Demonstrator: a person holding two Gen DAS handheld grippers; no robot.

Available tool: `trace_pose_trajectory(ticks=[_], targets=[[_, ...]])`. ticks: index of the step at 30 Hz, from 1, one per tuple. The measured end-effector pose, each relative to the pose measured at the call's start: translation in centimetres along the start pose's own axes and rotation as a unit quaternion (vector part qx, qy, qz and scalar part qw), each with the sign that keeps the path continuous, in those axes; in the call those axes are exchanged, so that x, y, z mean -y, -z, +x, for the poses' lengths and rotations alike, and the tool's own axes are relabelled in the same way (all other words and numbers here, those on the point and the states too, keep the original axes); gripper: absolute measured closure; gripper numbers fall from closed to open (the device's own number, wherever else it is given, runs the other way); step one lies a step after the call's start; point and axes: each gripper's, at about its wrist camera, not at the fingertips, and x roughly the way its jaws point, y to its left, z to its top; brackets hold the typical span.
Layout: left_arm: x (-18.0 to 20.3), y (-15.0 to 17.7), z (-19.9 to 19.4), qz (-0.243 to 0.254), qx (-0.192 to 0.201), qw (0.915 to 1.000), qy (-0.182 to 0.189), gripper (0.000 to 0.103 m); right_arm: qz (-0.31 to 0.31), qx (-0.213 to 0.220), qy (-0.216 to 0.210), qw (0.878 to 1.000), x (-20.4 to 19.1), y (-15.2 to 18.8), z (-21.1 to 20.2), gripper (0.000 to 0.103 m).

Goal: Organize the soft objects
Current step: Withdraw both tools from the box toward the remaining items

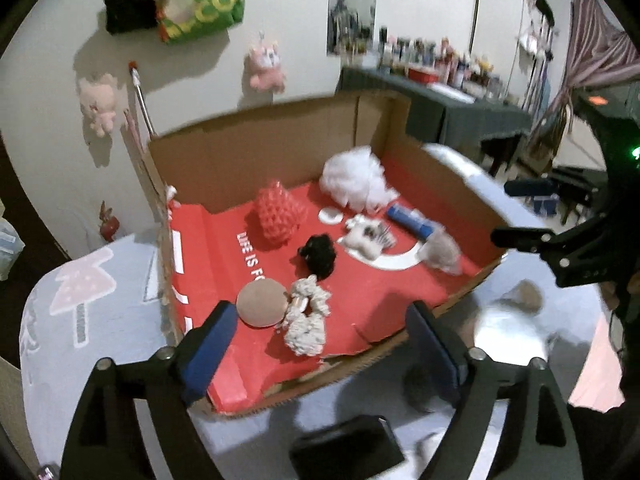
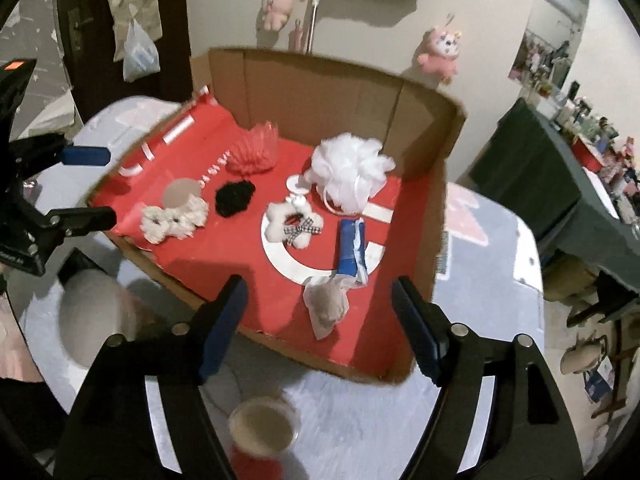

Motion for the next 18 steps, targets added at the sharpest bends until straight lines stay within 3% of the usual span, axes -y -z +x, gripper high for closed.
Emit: trace_pose_trajectory(ticks=[5, 11, 18], targets=[[1.7, 1.3, -4.9, -0.019, 0.071, 0.9973, -0.01, 0.002, 0.006, 0.058, 0.004, 0.998, -1.2, 1.2, -4.8, 0.017], [4.4, 3.8, -9.8, -0.035, 0.159, 0.985, -0.056, 0.0, 0.021, 0.131, 0.018, 0.991, -3.1, 3.8, -10.1, 0.015], [7.0, 7.0, -12.4, -0.056, 0.214, 0.9708, -0.092, 0.0, 0.05, 0.196, 0.021, 0.979, -5.3, 7.6, -13.7, 0.009]])
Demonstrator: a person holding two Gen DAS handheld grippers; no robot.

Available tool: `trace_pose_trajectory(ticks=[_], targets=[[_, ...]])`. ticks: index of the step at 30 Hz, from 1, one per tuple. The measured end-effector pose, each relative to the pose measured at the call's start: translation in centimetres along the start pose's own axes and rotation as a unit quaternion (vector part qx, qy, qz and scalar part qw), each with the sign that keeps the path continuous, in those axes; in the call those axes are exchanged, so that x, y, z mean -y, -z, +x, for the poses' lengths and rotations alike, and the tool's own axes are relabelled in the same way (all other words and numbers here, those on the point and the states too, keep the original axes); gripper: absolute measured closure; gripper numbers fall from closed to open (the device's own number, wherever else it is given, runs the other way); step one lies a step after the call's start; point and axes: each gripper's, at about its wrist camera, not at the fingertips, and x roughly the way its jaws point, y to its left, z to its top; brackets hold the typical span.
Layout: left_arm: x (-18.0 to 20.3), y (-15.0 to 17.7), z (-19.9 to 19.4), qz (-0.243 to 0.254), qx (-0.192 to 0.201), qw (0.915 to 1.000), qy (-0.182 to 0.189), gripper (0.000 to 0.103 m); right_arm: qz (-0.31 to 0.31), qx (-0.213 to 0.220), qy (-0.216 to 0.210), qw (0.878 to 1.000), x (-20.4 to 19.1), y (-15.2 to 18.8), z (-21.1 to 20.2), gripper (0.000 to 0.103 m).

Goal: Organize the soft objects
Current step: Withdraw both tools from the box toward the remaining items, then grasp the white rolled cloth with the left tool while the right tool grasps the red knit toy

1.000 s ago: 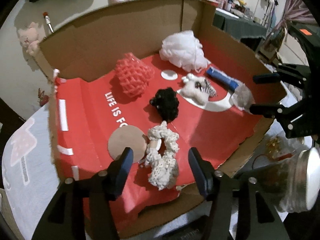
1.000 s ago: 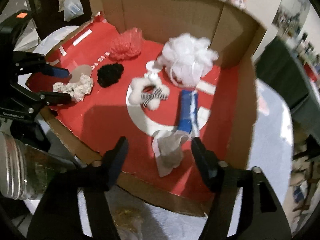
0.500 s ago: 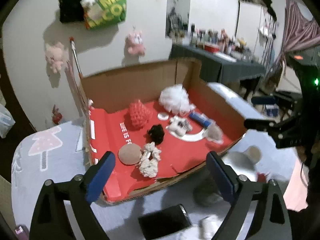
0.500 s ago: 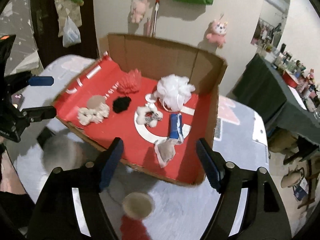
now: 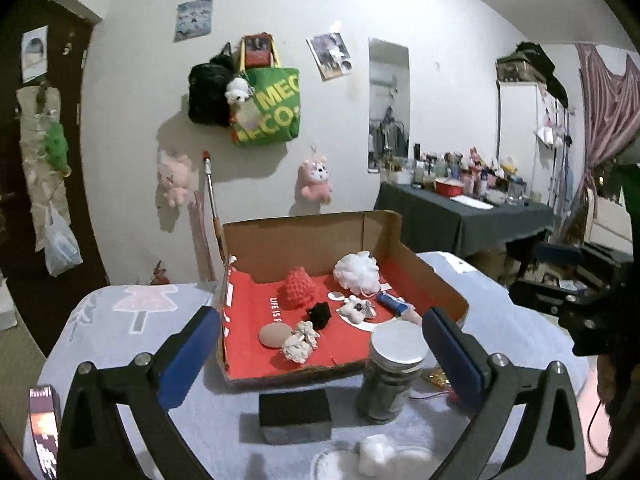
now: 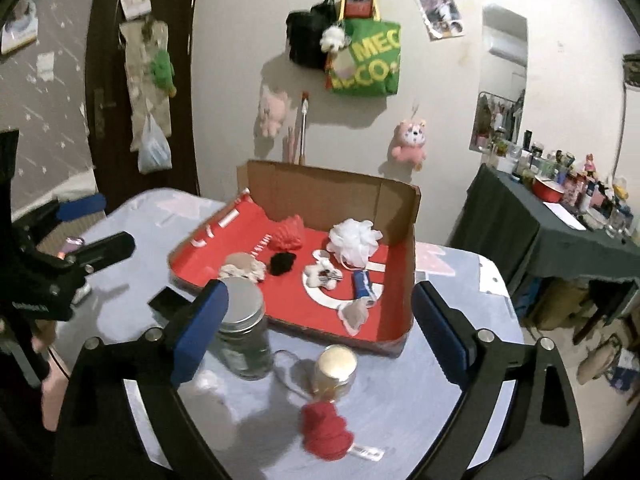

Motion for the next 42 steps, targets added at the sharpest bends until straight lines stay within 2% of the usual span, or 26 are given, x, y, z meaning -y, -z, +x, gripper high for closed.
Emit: trace_pose_trajectory(ticks=[6, 13, 19, 25, 32, 36, 42], targets=[[1.2, 2.2, -1.7, -0.005, 0.018, 0.9996, -0.021, 0.0, 0.012, 0.035, 0.028, 0.999, -0.8, 2.6, -2.1, 0.008], [2.2, 5.2, -2.3, -0.014, 0.025, 0.9991, -0.03, 0.0, 0.017, 0.069, 0.058, 0.996, -1.7, 6.0, -2.9, 0.008], [2.4, 7.8, -1.8, -0.026, 0.021, 0.9986, -0.041, 0.0, 0.035, 0.079, 0.071, 0.994, -1.7, 8.9, -2.7, 0.008], [3.0, 10.6, -1.0, -0.03, -0.004, 0.9988, -0.038, 0.0, 0.048, 0.068, 0.079, 0.993, -1.4, 12.0, -1.8, 0.007], [3.4, 13.2, 0.7, -0.037, -0.042, 0.9978, -0.036, 0.0, 0.062, 0.022, 0.073, 0.995, -1.1, 14.9, 0.7, 0.007], [3.2, 14.1, 1.7, -0.047, -0.061, 0.9961, -0.043, 0.0, 0.065, 0.001, 0.068, 0.996, -0.9, 15.8, 1.9, 0.007], [3.6, 14.4, 2.9, -0.036, -0.078, 0.9953, -0.044, 0.0, 0.066, -0.021, 0.061, 0.996, -0.5, 16.2, 3.2, 0.007]])
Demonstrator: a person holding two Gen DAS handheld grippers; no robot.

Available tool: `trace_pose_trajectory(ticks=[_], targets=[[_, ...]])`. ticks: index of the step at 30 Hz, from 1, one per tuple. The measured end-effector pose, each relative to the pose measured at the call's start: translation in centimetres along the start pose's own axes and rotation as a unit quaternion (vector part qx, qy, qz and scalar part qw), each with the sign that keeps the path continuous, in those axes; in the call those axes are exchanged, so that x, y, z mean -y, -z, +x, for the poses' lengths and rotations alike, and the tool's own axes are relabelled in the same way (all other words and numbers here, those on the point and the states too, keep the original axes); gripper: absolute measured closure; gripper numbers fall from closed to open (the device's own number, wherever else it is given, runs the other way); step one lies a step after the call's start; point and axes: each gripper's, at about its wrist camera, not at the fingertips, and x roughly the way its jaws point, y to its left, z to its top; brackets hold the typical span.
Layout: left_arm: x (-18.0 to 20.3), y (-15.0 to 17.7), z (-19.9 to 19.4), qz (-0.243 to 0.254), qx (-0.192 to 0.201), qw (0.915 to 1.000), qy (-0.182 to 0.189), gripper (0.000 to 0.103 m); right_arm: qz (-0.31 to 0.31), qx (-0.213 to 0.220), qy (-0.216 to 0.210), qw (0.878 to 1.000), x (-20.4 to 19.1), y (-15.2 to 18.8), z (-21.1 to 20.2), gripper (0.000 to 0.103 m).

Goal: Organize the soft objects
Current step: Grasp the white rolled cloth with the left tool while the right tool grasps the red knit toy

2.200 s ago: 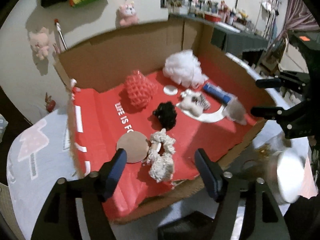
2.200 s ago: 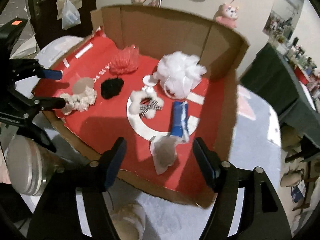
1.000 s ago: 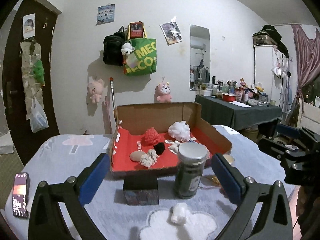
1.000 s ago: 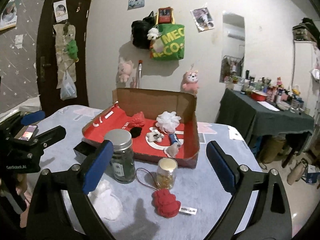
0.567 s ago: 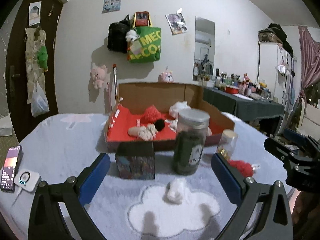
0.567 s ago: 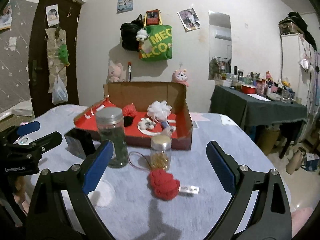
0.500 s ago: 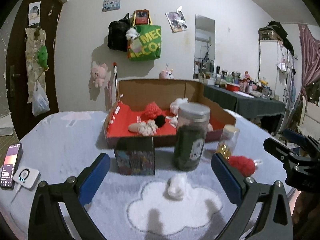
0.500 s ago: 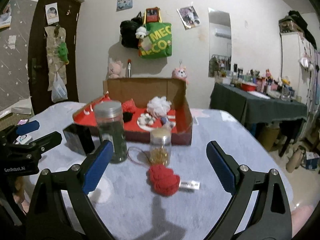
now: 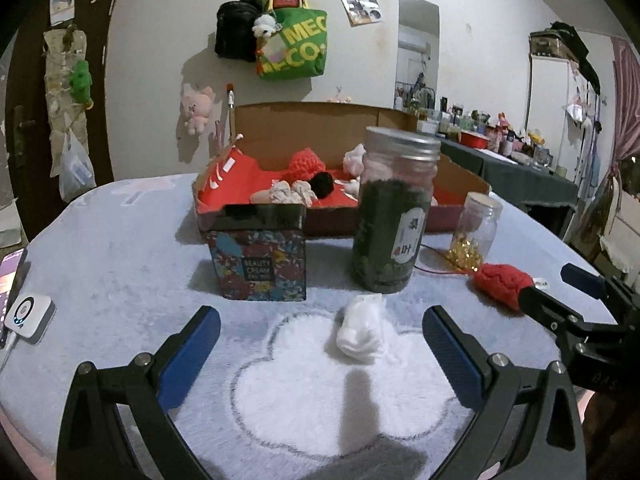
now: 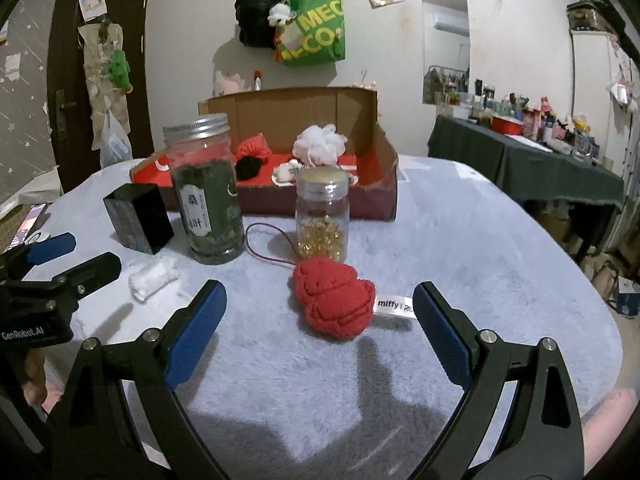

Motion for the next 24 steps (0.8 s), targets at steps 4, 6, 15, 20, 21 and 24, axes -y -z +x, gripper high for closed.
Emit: trace_pose_trajectory(ticks=[4, 6, 15, 20, 21, 24], targets=[[0.5, -0.1, 0.9, 0.013, -0.019, 0.9997, 0.002, 0.0, 0.0, -0.014, 0.0, 1.0, 0.3, -0.1, 0.9, 0.008], [0.6, -0.2, 1.5, 0.016, -0.03, 0.9994, 0.002, 0.0, 0.002, -0.024, -0.006, 1.0, 0.6, -0.3, 1.5, 0.008], [0.8, -1.4, 4.1, 0.03, -0.078, 0.9964, 0.007, 0.007, -0.01, -0.067, -0.011, 0.998, 1.3, -1.4, 4.2, 0.008], [0.9, -1.5, 5.4, 0.039, -0.111, 0.9926, 0.03, 0.025, -0.01, -0.099, -0.029, 0.995, 1.7, -1.7, 5.7, 0.008], [1.0, -1.5, 5.7, 0.041, -0.117, 0.9916, 0.037, 0.031, -0.008, -0.102, -0.034, 0.994, 1.7, -1.6, 5.9, 0.009], [0.9, -1.2, 6.2, 0.042, -0.136, 0.9884, 0.053, 0.051, 0.005, -0.119, -0.061, 0.991, 1.9, -1.4, 6.4, 0.04]])
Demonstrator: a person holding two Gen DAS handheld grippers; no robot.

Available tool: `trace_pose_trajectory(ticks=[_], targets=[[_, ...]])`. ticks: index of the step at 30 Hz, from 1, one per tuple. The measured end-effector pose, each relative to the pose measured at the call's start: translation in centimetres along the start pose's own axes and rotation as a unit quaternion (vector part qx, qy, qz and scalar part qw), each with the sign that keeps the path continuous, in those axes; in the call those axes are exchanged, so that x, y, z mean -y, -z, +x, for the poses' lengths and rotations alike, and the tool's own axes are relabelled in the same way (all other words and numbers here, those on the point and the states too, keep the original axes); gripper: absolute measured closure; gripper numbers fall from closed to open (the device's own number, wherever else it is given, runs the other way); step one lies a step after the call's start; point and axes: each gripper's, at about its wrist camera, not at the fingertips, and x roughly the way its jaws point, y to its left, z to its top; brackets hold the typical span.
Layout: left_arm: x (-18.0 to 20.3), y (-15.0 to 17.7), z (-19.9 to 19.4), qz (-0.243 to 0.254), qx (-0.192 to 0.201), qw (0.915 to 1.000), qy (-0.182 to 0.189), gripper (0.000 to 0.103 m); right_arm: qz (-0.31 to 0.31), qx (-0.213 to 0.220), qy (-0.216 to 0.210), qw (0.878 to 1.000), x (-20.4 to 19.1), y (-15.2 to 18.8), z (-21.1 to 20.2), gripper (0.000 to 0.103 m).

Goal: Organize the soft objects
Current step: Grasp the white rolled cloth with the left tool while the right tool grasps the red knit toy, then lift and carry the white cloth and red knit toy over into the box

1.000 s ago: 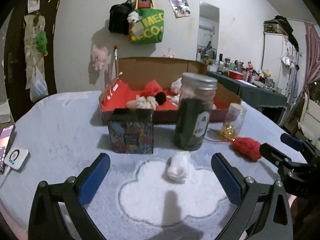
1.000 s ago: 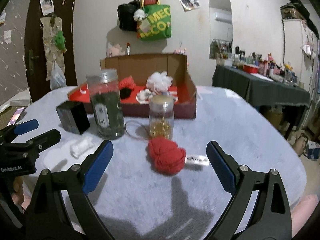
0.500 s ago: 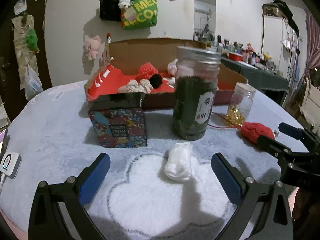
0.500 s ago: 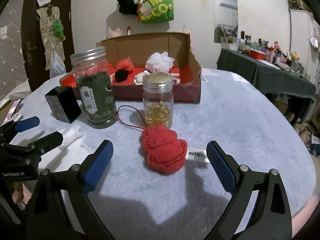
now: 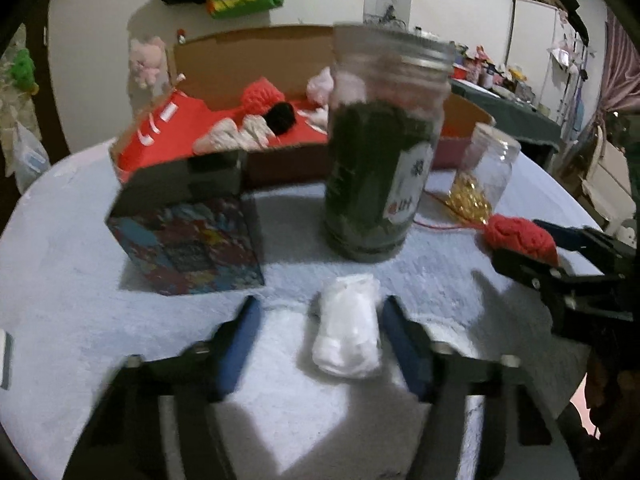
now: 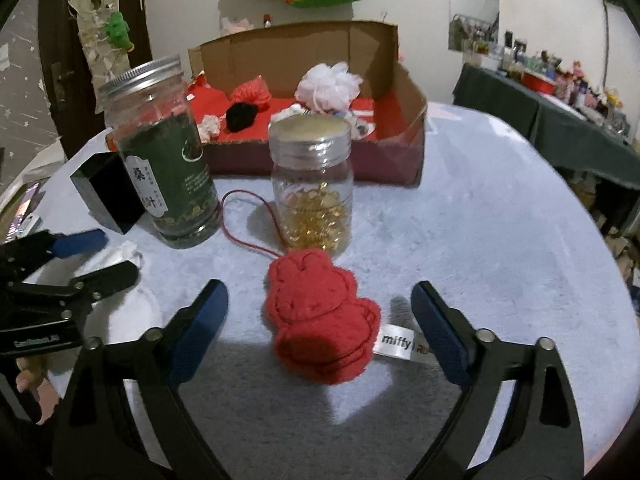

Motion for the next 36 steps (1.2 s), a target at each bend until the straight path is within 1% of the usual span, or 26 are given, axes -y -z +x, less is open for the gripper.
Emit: trace_pose_trajectory(ticks=[1, 2, 3, 4, 6, 8, 14, 18, 23, 36], targets=[[0.0, 0.1, -0.1, 0.003, 0.003, 1.0, -0.002, 0.053, 0.006, -0.005, -0.01, 1.0, 0.1, 0.1, 0.2, 0.049], [0.0, 0.1, -0.2, 0.006, 0.004, 1.0, 0.001, 0.062, 0.014, -0.007, -0.012, 1.0, 0.2, 0.2, 0.2, 0.058], [0.0, 0.0, -0.2, 0.01, 0.003, 0.9999, 0.007, 0.078, 0.013, -0.003, -0.011, 1.0, 0.2, 0.2, 0.1, 0.061], [0.0, -0.1, -0.3, 0.011, 0.002, 0.9998, 0.015, 0.083, 0.013, -0.002, -0.017, 1.0, 0.1, 0.3, -0.1, 0.062], [0.2, -0.1, -0.6, 0.014, 0.001, 0.9997, 0.021, 0.084, 0.022, 0.001, -0.047, 0.999, -0.3, 0.4, -0.6, 0.064], [0.3, -0.1, -1.2, 0.018, 0.006, 0.9994, 0.03, 0.086, 0.022, 0.008, -0.067, 0.998, -1.2, 0.5, -1.3, 0.065], [0.9, -0.6, -2.9, 0.032, 0.025, 0.9976, 0.056, 0.086, 0.017, 0.025, -0.087, 0.996, -3.5, 0.2, -2.2, 0.065], [1.2, -0.9, -3.6, 0.041, 0.034, 0.9967, 0.062, 0.086, 0.009, 0.027, -0.092, 0.995, -4.5, 0.0, -2.5, 0.065], [1.2, -0.9, -3.6, 0.041, 0.035, 0.9964, 0.065, 0.086, 0.002, 0.029, -0.094, 0.995, -5.0, -0.3, -2.5, 0.065], [1.2, -0.9, -3.7, 0.042, 0.034, 0.9964, 0.066, 0.086, 0.0, 0.021, -0.096, 0.995, -5.2, -0.3, -2.4, 0.065]])
